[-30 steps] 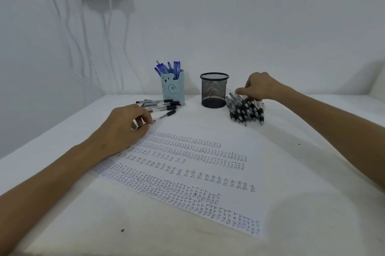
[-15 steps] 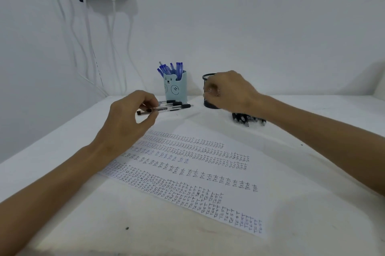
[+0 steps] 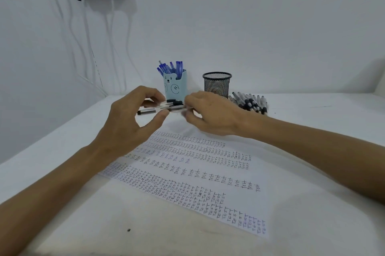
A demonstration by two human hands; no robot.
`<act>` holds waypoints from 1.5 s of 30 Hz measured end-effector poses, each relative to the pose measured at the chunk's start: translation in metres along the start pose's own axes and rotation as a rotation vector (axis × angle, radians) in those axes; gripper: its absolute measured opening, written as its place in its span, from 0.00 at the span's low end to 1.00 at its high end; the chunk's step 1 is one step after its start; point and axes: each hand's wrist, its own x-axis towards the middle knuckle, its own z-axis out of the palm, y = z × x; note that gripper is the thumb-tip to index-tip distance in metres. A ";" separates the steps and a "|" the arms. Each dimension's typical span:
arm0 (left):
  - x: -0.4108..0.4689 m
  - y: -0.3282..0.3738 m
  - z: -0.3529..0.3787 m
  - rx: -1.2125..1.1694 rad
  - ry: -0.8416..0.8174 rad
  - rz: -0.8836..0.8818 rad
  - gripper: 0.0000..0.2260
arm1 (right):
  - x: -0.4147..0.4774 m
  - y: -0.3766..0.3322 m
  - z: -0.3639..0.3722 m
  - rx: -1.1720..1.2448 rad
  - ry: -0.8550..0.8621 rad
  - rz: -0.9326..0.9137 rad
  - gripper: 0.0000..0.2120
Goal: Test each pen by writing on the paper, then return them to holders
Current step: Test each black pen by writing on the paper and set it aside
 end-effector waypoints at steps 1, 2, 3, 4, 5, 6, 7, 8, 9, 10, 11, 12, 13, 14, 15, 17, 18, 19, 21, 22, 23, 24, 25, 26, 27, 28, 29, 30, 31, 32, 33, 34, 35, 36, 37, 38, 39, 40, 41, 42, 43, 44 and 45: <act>0.000 0.000 0.001 0.003 -0.008 0.006 0.12 | -0.002 -0.002 -0.004 0.006 0.002 0.041 0.23; -0.001 -0.001 0.001 0.003 -0.023 0.012 0.11 | -0.004 -0.003 -0.007 0.027 0.007 0.081 0.28; -0.001 -0.001 0.001 -0.005 -0.048 0.019 0.11 | -0.005 -0.004 -0.010 0.056 0.018 0.109 0.31; -0.002 -0.001 0.001 -0.015 -0.083 0.023 0.11 | -0.006 -0.006 -0.013 0.082 0.031 0.125 0.33; -0.003 -0.002 0.001 -0.021 -0.126 0.030 0.11 | -0.007 -0.007 -0.016 0.106 0.039 0.146 0.33; -0.005 -0.003 0.001 -0.019 -0.173 0.036 0.12 | -0.007 -0.006 -0.018 0.138 0.045 0.172 0.33; -0.006 -0.003 0.001 -0.013 -0.221 0.039 0.12 | -0.008 -0.006 -0.019 0.180 0.049 0.208 0.33; -0.007 -0.002 0.002 -0.013 -0.267 0.041 0.12 | -0.010 -0.005 -0.020 0.233 0.053 0.242 0.32; -0.007 -0.001 0.002 -0.025 -0.311 0.045 0.13 | -0.011 -0.003 -0.021 0.284 0.064 0.271 0.31; -0.007 0.002 0.002 -0.042 -0.354 0.052 0.13 | -0.014 -0.002 -0.023 0.328 0.081 0.288 0.31; -0.007 0.004 0.003 -0.054 -0.399 0.063 0.13 | -0.017 -0.002 -0.026 0.369 0.096 0.306 0.31; -0.007 0.006 0.004 -0.054 -0.450 0.074 0.13 | -0.021 -0.001 -0.029 0.415 0.112 0.332 0.30; -0.007 0.009 0.005 -0.050 -0.507 0.082 0.14 | -0.024 0.000 -0.030 0.449 0.131 0.369 0.28; -0.007 0.011 0.006 -0.047 -0.562 0.089 0.15 | -0.028 0.003 -0.031 0.481 0.153 0.405 0.27; -0.008 0.013 0.008 -0.049 -0.612 0.096 0.16 | -0.032 0.006 -0.031 0.522 0.184 0.440 0.25; -0.011 0.016 0.012 -0.050 -0.691 0.107 0.18 | -0.039 0.009 -0.030 0.638 0.239 0.519 0.25; -0.012 0.017 0.013 -0.044 -0.722 0.106 0.19 | -0.043 0.010 -0.030 0.654 0.253 0.548 0.26; -0.012 0.018 0.014 -0.039 -0.747 0.100 0.20 | -0.048 0.009 -0.030 0.650 0.254 0.572 0.27; -0.012 0.019 0.013 -0.046 -0.785 0.081 0.20 | -0.057 0.008 -0.028 0.717 0.231 0.627 0.29; -0.012 0.020 0.012 -0.061 -0.799 0.068 0.20 | -0.062 0.007 -0.028 0.788 0.209 0.655 0.29; -0.012 0.020 0.011 -0.076 -0.811 0.053 0.20 | -0.066 0.007 -0.027 0.856 0.184 0.671 0.29; -0.012 0.021 0.011 -0.087 -0.819 0.043 0.19 | -0.069 0.007 -0.026 0.910 0.156 0.679 0.28; -0.012 0.021 0.010 -0.090 -0.823 0.038 0.19 | -0.072 0.008 -0.025 0.934 0.127 0.682 0.25; -0.011 0.021 0.011 -0.090 -0.825 0.038 0.19 | -0.074 0.010 -0.023 0.941 0.099 0.684 0.22; -0.011 0.022 0.010 -0.089 -0.827 0.036 0.19 | -0.075 0.010 -0.023 0.946 0.073 0.688 0.20; -0.011 0.022 0.011 -0.088 -0.831 0.034 0.19 | -0.076 0.011 -0.023 0.961 0.044 0.699 0.18; -0.011 0.022 0.011 -0.087 -0.832 0.032 0.19 | -0.077 0.011 -0.025 0.990 0.012 0.714 0.16; -0.011 0.022 0.010 -0.083 -0.832 0.030 0.19 | -0.076 0.010 -0.027 1.028 -0.020 0.724 0.14; -0.010 0.022 0.010 -0.081 -0.832 0.029 0.19 | -0.076 0.009 -0.029 1.064 -0.046 0.727 0.12; -0.010 0.022 0.010 -0.081 -0.832 0.029 0.19 | -0.076 0.008 -0.030 1.083 -0.064 0.726 0.10; -0.011 0.022 0.009 -0.083 -0.833 0.028 0.18 | -0.077 0.008 -0.032 1.083 -0.074 0.718 0.09; -0.010 0.022 0.009 -0.086 -0.835 0.028 0.18 | -0.077 0.007 -0.032 1.070 -0.075 0.708 0.07; -0.010 0.022 0.009 -0.089 -0.836 0.027 0.18 | -0.078 0.006 -0.032 1.050 -0.073 0.697 0.06; -0.010 0.022 0.009 -0.091 -0.837 0.024 0.17 | -0.079 0.006 -0.032 1.022 -0.071 0.686 0.05; -0.009 0.023 0.009 -0.089 -0.839 0.022 0.17 | -0.080 0.006 -0.032 0.988 -0.063 0.669 0.06; -0.010 0.023 0.009 -0.087 -0.841 0.023 0.17 | -0.081 0.005 -0.032 0.956 -0.058 0.648 0.07; -0.010 0.023 0.009 -0.084 -0.836 0.022 0.17 | -0.081 0.004 -0.032 0.932 -0.050 0.632 0.08; -0.011 0.023 0.010 -0.081 -0.828 0.014 0.17 | -0.081 0.004 -0.032 0.922 -0.041 0.623 0.08; -0.012 0.024 0.010 -0.084 -0.813 -0.012 0.19 | -0.081 0.003 -0.032 0.919 -0.033 0.618 0.09; -0.013 0.024 0.011 -0.094 -0.796 -0.050 0.21 | -0.081 0.003 -0.032 0.919 -0.032 0.615 0.09; -0.014 0.025 0.011 -0.104 -0.783 -0.077 0.24 | -0.081 0.004 -0.031 0.920 -0.032 0.612 0.09; -0.014 0.025 0.012 -0.110 -0.778 -0.085 0.25 | -0.081 0.003 -0.031 0.923 -0.034 0.610 0.09; -0.015 0.026 0.012 -0.114 -0.774 -0.081 0.26 | -0.082 0.004 -0.031 0.927 -0.035 0.603 0.09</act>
